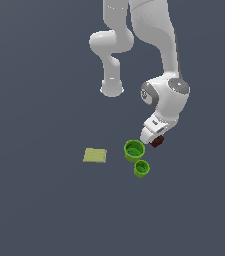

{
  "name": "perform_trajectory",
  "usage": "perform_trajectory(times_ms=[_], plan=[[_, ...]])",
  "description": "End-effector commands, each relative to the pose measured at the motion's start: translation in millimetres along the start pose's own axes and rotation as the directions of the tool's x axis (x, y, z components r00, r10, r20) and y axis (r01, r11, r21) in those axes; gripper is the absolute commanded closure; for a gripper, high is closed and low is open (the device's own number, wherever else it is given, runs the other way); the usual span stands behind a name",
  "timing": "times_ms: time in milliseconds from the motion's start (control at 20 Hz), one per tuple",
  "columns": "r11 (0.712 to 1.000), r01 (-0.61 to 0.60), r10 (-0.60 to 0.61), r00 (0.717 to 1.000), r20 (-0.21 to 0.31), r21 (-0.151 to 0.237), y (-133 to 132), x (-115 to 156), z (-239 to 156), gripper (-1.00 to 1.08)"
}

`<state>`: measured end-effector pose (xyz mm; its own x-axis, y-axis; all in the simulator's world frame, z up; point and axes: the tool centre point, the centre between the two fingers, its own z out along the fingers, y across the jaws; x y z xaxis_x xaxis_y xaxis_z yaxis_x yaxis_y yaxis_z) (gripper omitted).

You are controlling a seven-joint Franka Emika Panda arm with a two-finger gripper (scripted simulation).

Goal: Pick up a designated object from a clutter of objects.

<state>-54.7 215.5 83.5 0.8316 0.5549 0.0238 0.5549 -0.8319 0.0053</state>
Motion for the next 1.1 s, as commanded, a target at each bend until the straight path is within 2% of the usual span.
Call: perform_trajectory(times_ms=[0,1050], plan=[[1.0,0.0,0.0,1.0,-0.001,0.0,2,-2,-18,1.08],[1.0,-0.002,0.002,1.0,0.014,0.007,24,-27,-222,1.08]])
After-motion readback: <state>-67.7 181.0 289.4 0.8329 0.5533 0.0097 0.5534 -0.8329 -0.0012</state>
